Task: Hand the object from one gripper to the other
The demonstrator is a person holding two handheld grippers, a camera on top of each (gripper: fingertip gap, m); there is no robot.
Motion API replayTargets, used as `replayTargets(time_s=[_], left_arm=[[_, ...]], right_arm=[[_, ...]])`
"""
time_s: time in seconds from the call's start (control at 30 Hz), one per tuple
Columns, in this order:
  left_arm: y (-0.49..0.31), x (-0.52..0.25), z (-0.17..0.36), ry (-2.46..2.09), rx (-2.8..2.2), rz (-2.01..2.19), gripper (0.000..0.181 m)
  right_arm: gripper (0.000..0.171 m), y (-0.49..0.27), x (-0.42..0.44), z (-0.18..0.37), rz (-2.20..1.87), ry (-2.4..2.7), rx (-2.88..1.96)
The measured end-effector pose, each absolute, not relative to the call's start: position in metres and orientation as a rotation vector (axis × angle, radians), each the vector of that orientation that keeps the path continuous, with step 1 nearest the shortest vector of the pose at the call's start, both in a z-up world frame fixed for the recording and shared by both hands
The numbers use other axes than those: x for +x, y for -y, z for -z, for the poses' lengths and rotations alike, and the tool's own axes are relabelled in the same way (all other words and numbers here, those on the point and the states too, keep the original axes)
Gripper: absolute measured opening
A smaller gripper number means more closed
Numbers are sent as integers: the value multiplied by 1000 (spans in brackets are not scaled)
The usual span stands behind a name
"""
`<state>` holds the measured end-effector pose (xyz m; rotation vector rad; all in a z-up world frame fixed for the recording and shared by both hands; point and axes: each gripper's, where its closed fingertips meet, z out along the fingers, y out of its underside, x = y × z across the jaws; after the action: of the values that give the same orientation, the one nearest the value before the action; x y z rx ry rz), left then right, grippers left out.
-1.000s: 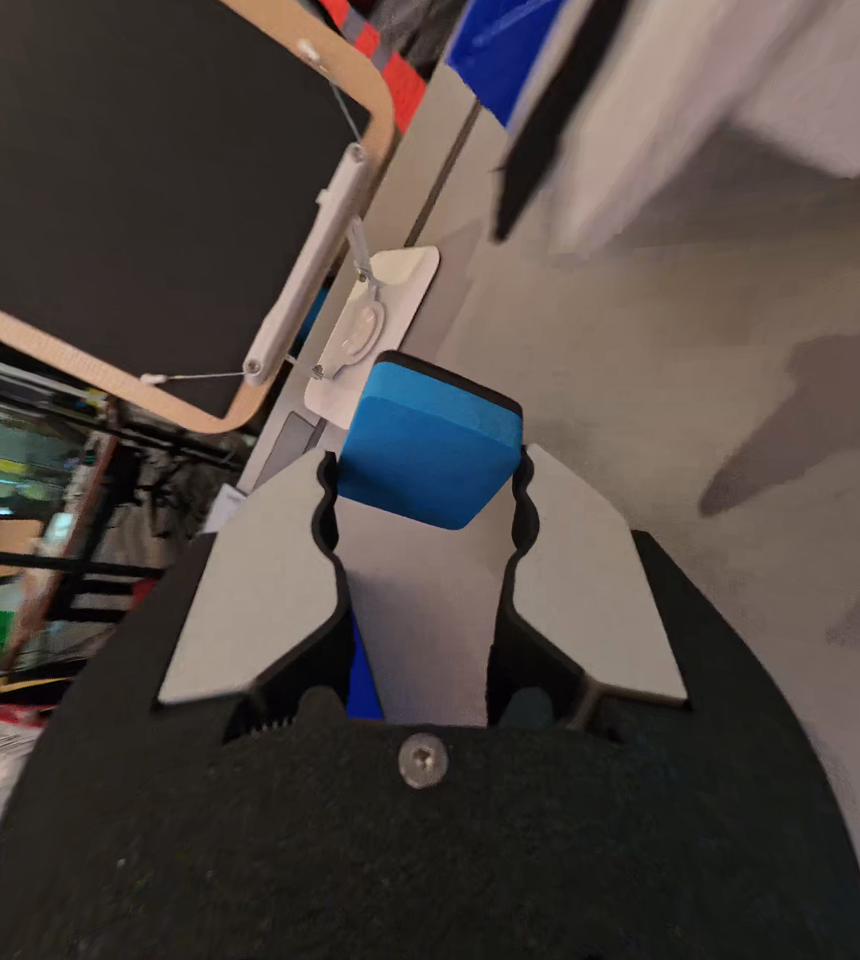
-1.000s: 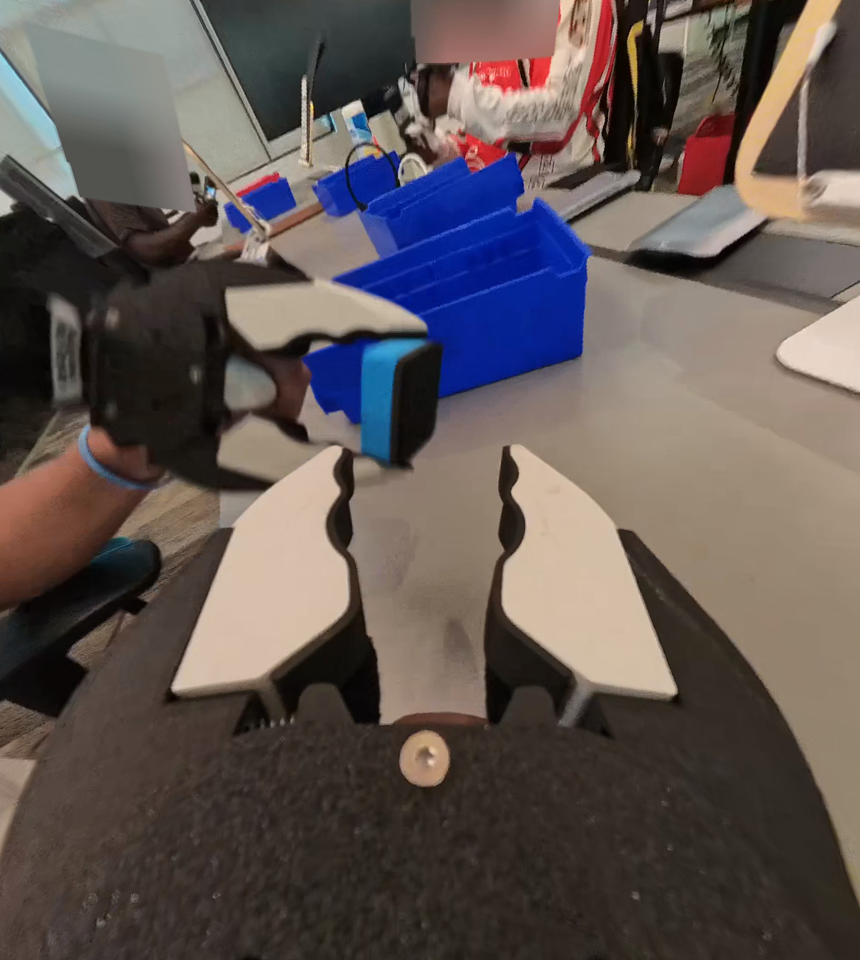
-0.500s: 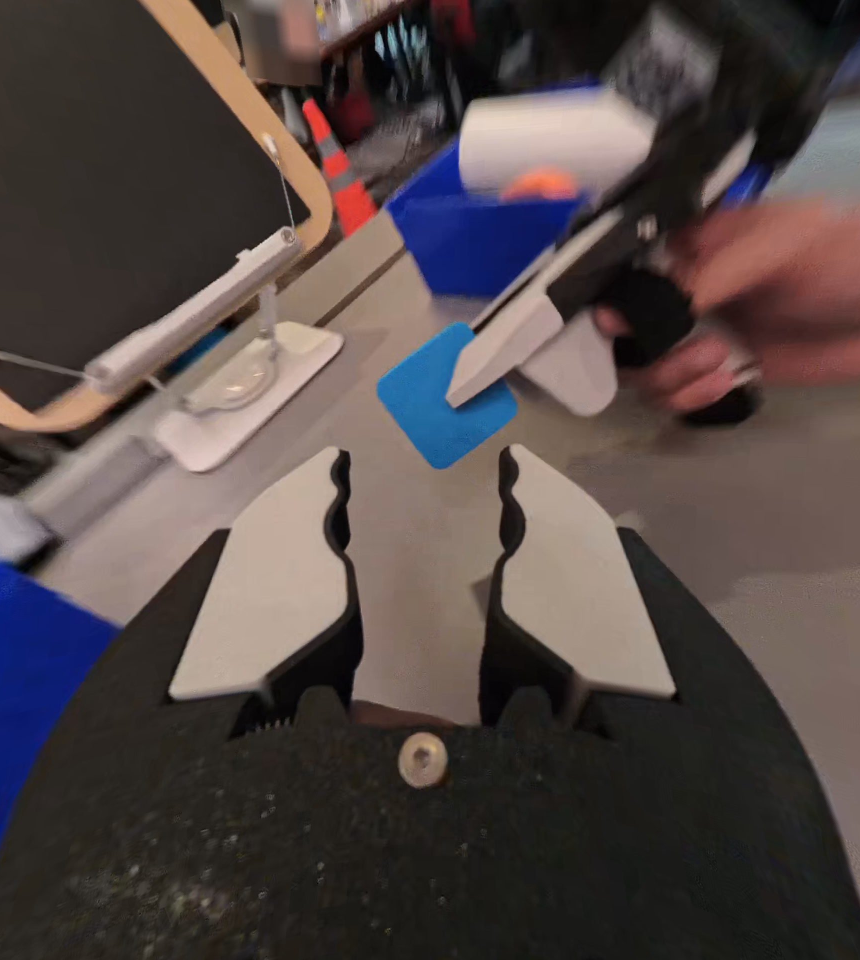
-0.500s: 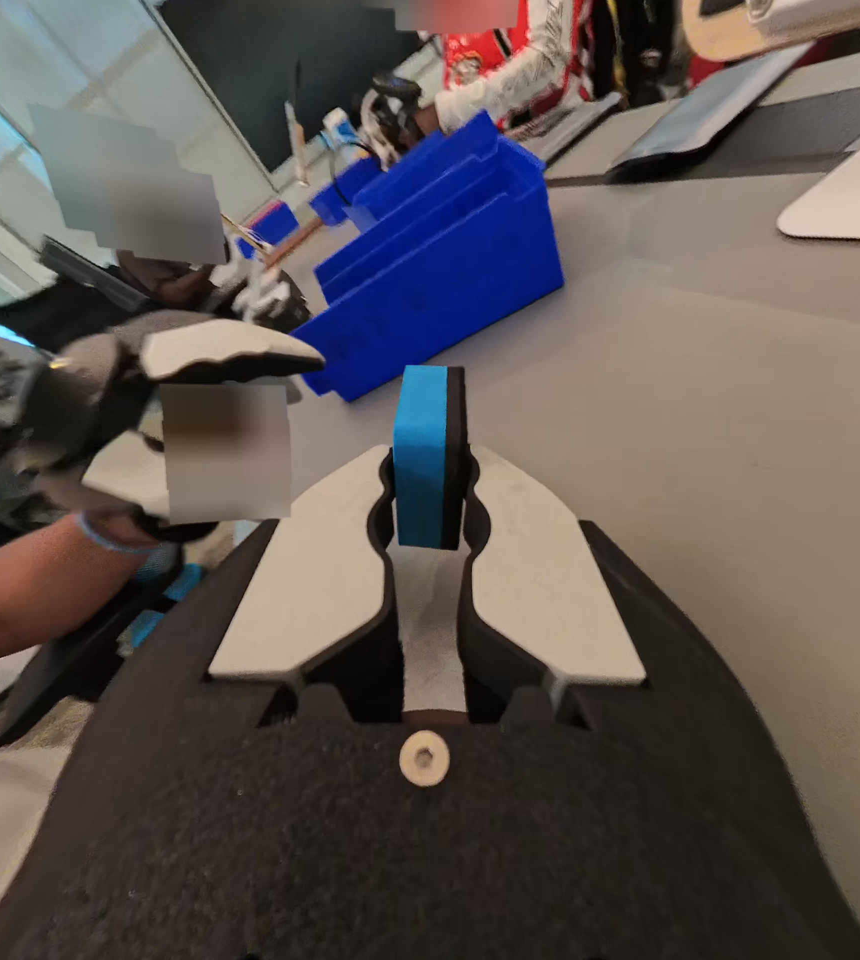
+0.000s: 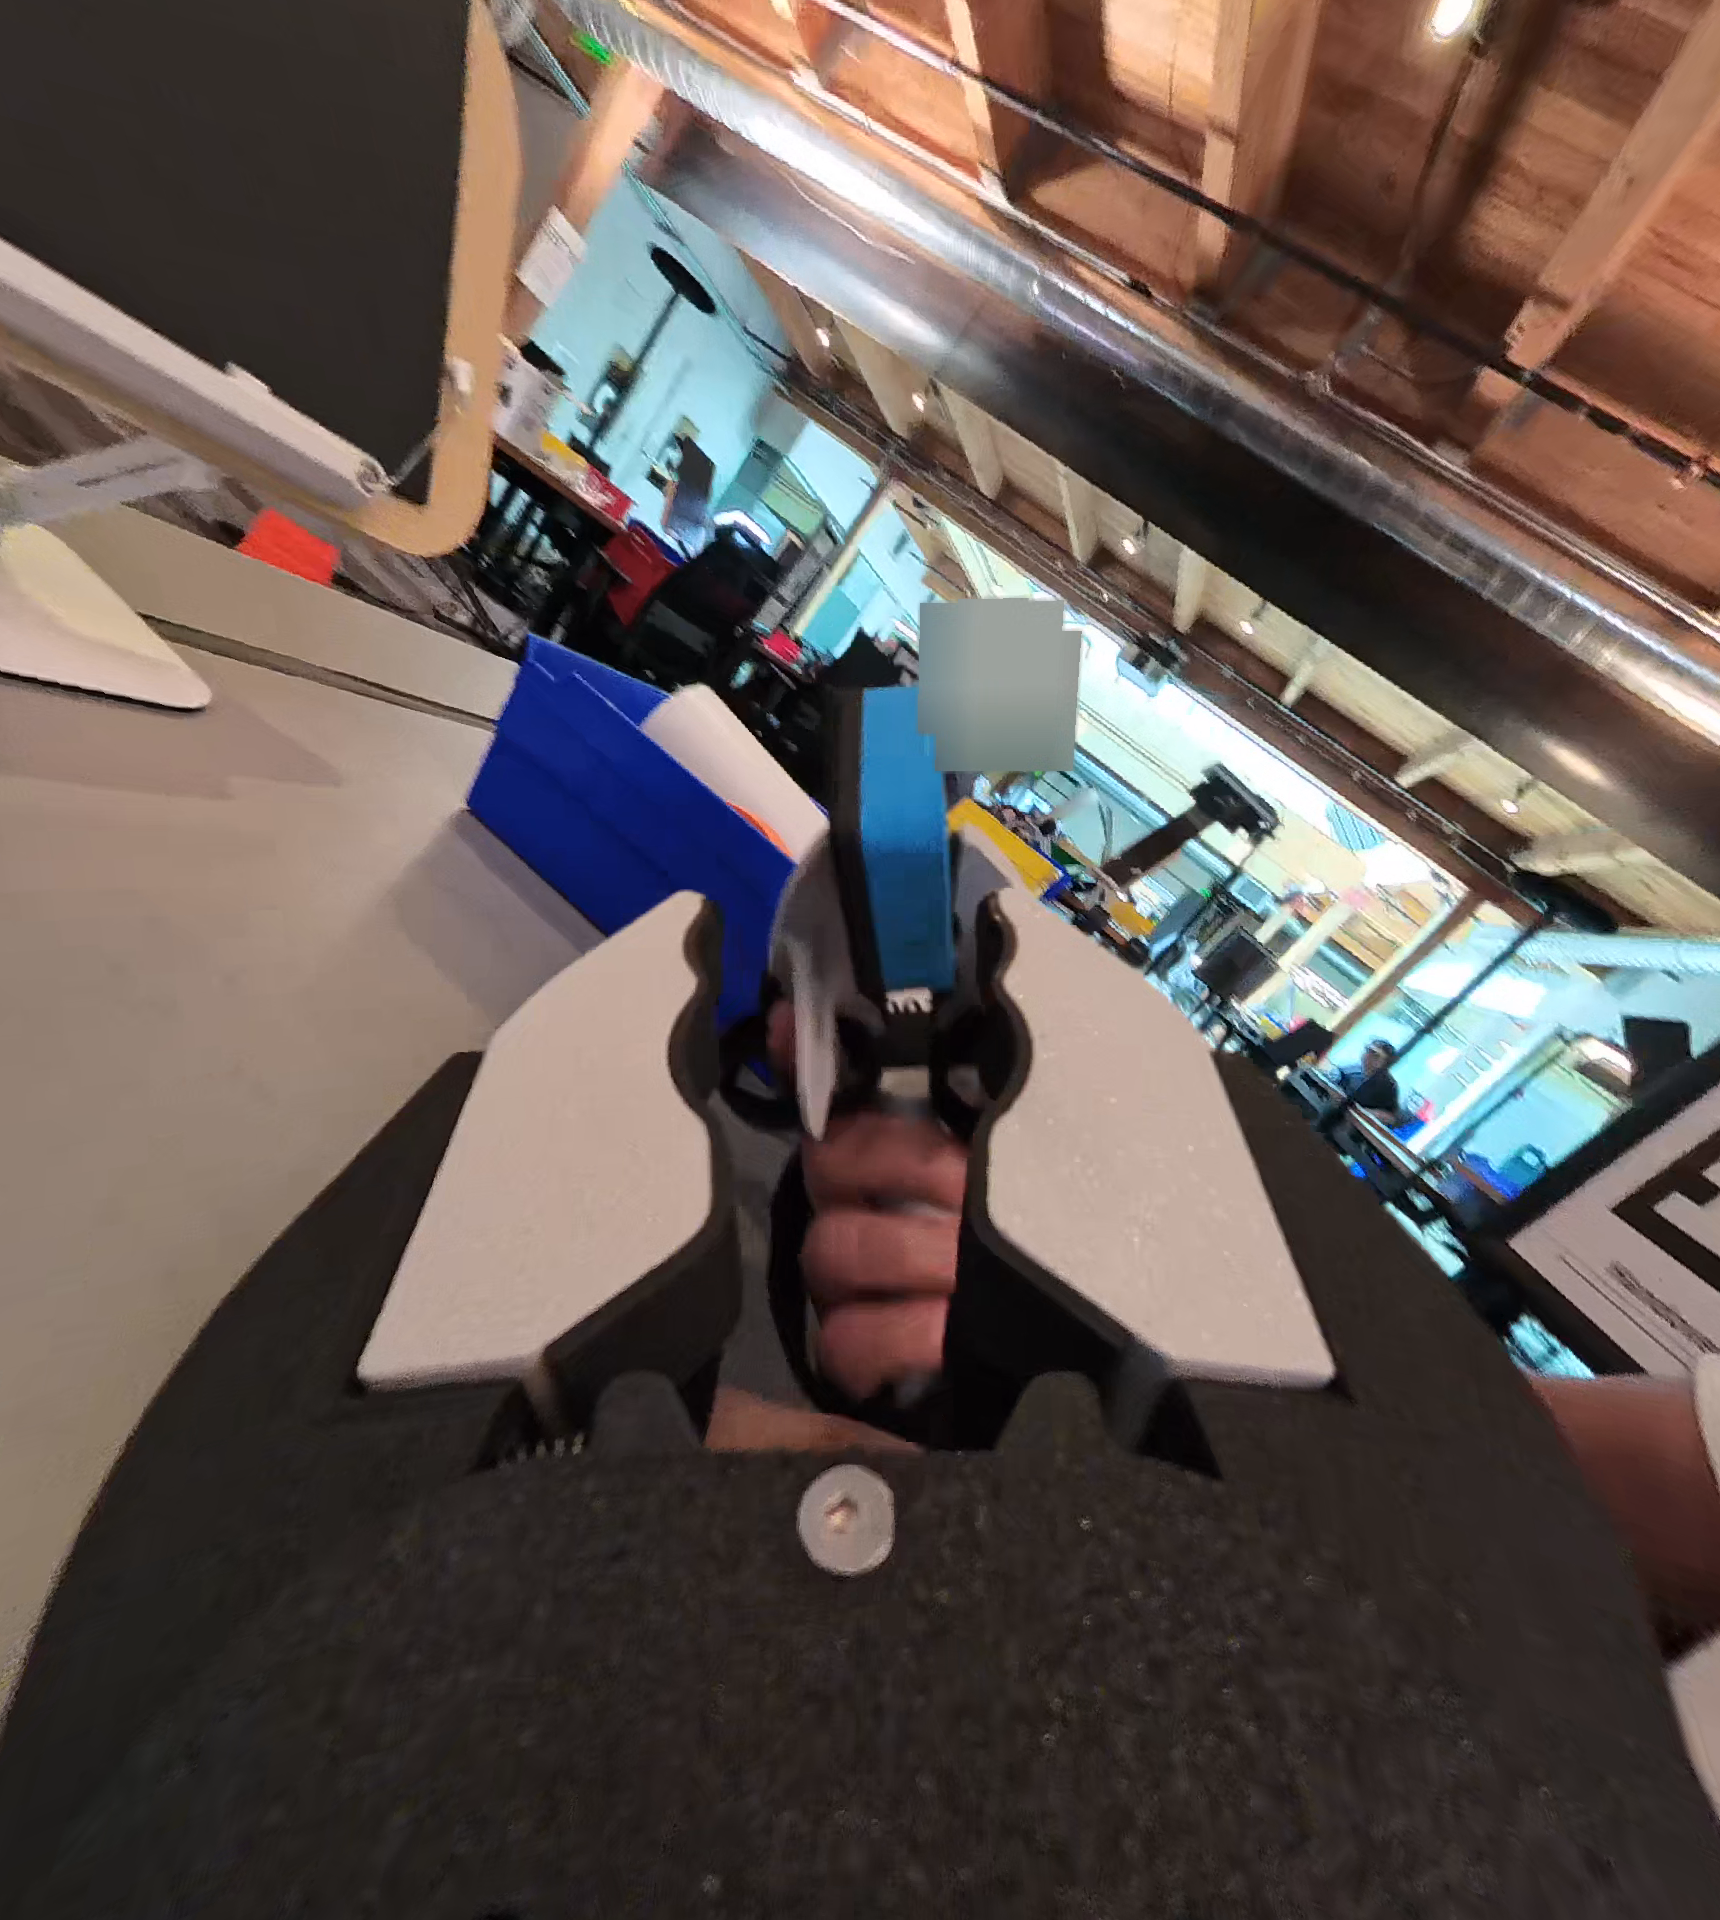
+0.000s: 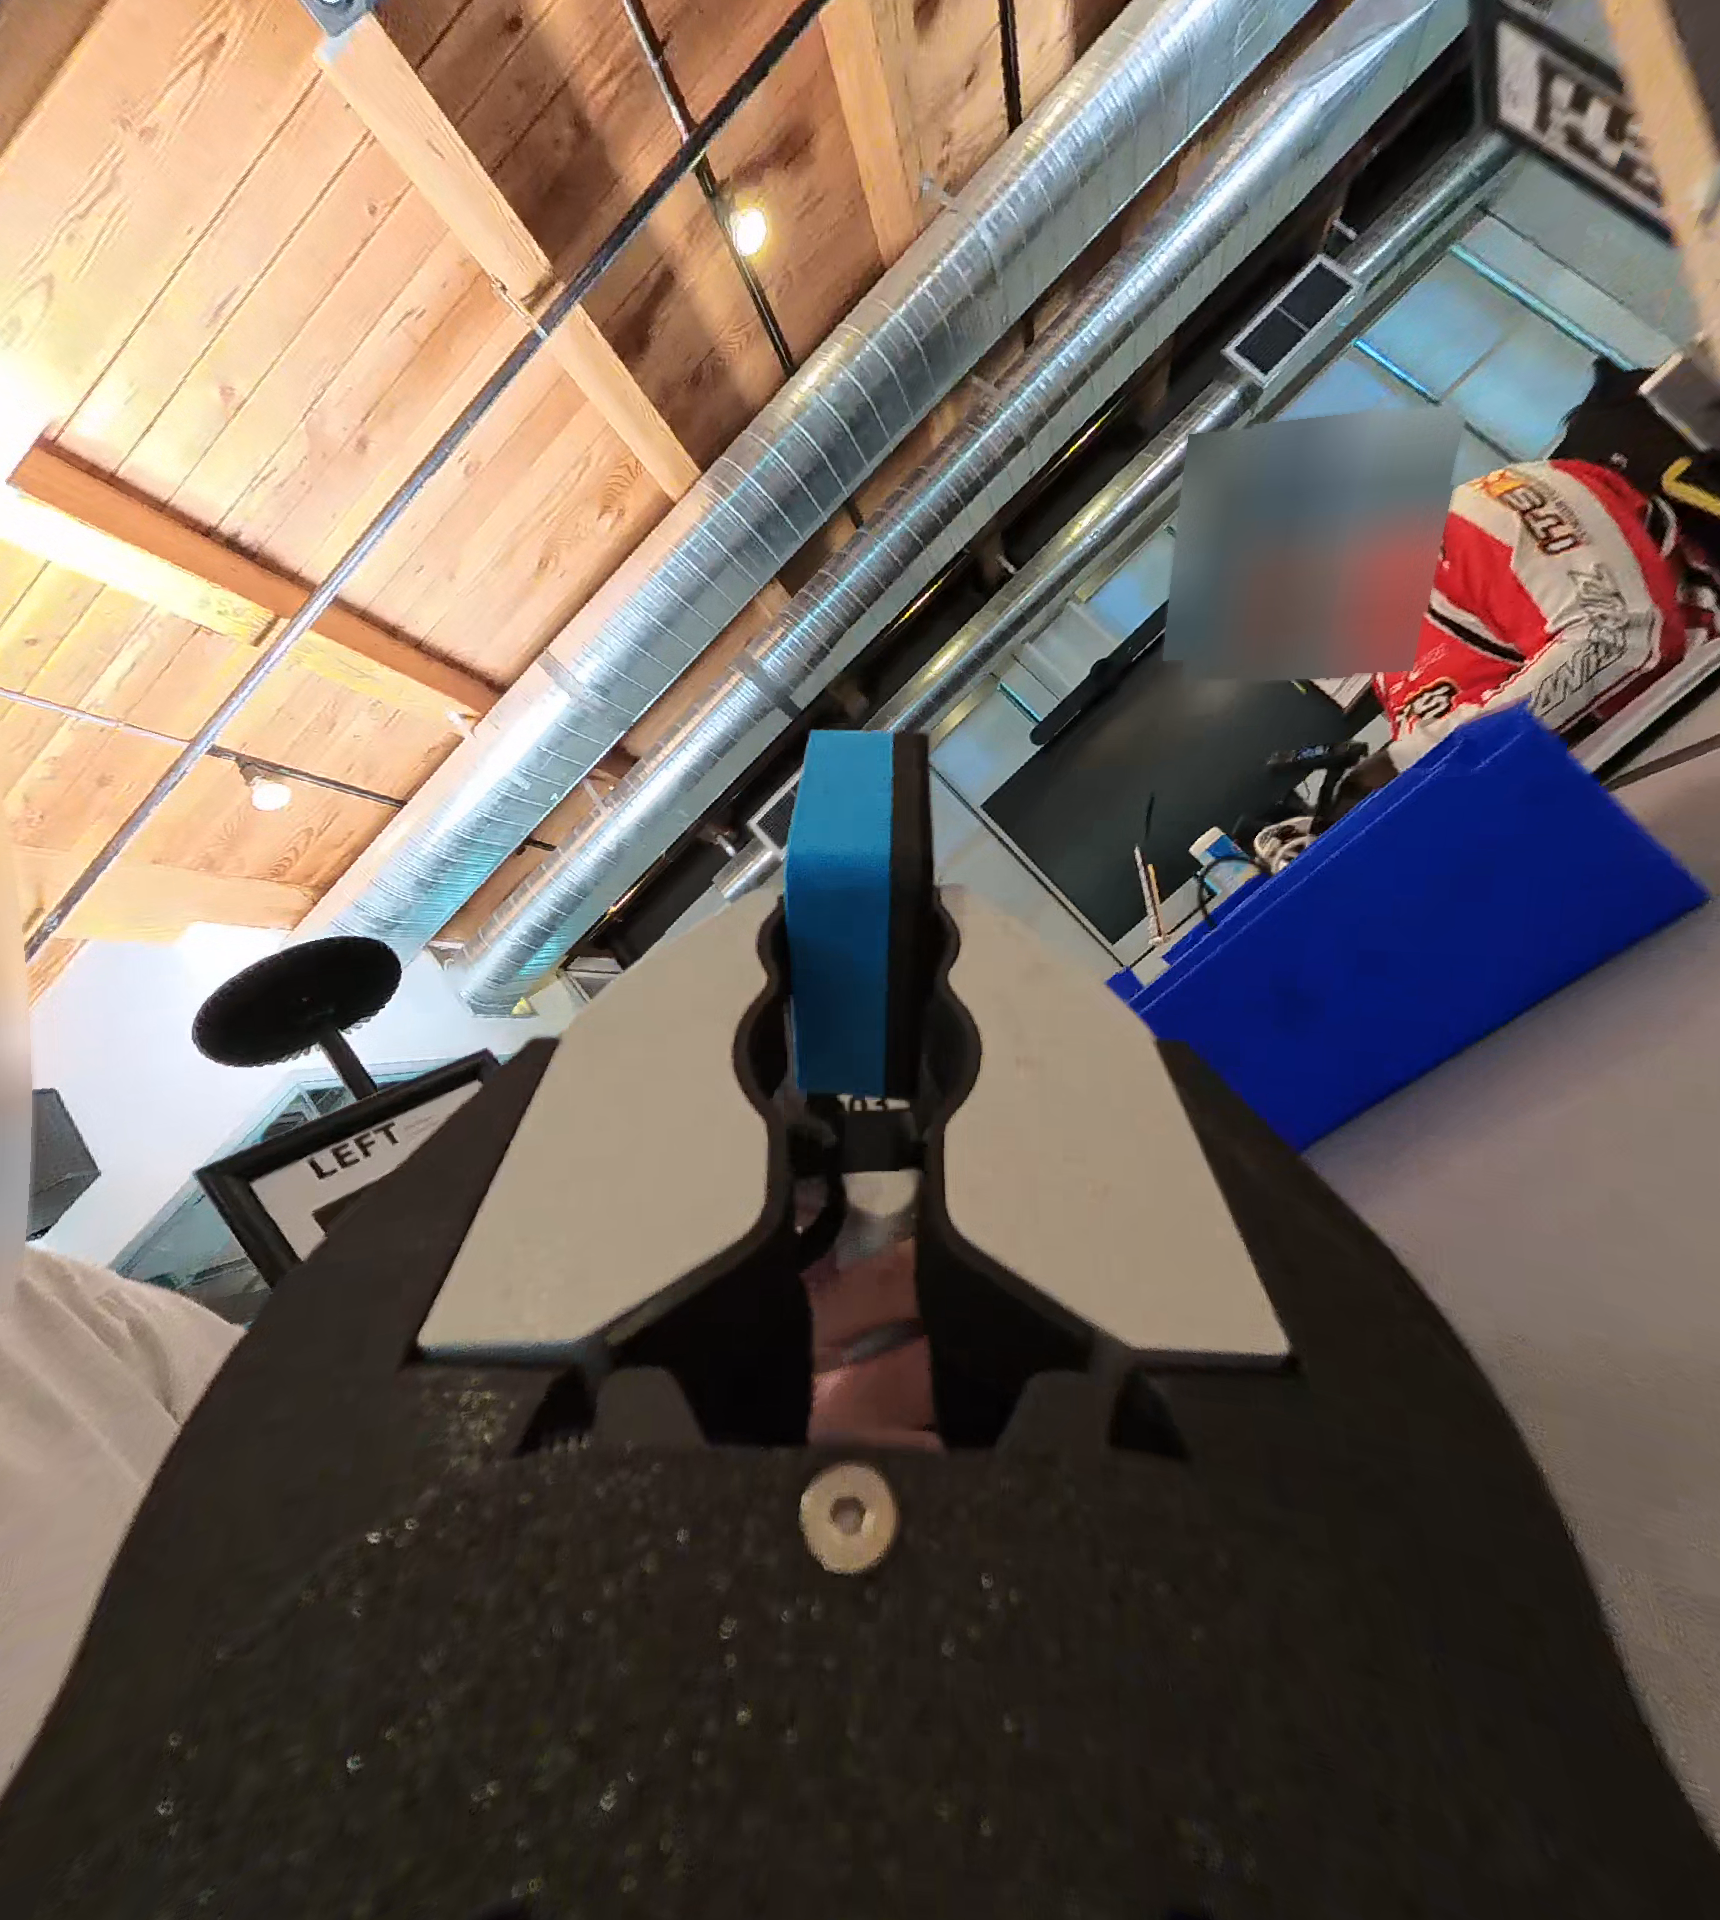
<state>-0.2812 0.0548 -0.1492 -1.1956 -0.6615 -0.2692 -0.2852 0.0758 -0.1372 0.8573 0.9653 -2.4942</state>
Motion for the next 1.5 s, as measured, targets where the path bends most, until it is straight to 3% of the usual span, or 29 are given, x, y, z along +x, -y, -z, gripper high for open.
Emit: replayTargets(time_s=[0.13, 0.2, 0.43, 0.5, 0.57, 0.77, 0.97, 1.1, 1.5], left_arm=[[-59, -281, 152, 644, -1208, 263, 44], [-60, -275, 149, 600, -1209, 260, 24], [-50, -281, 154, 614, -1244, 232, 22], [-42, -287, 158, 593, -1314, 113, 22], [-37, -292, 168, 515, -1476, -118, 22], [-10, -317, 203, 211, -1942, -1079, 22], [-15, -318, 217, -39, -2062, -1440, 22], [-25, -312, 223, -111, -2093, -1459, 22], [-41, -300, 235, -133, -2132, -1461, 23]], right_arm=[[23, -58, -280, 143, 2475, -971, 897], [23, -56, -280, 146, 2466, -949, 913], [27, -54, -288, 159, 2437, -1276, 966], [39, -64, -295, 165, 2439, -1424, 1035], [64, -76, -305, 174, 2412, -1585, 1171], [92, -71, -307, 204, 2209, -2127, 1212], [77, -46, -297, 210, 2174, -2484, 1115], [65, -39, -293, 215, 2141, -2562, 1114], [53, -50, -302, 231, 1995, -2678, 1232]])
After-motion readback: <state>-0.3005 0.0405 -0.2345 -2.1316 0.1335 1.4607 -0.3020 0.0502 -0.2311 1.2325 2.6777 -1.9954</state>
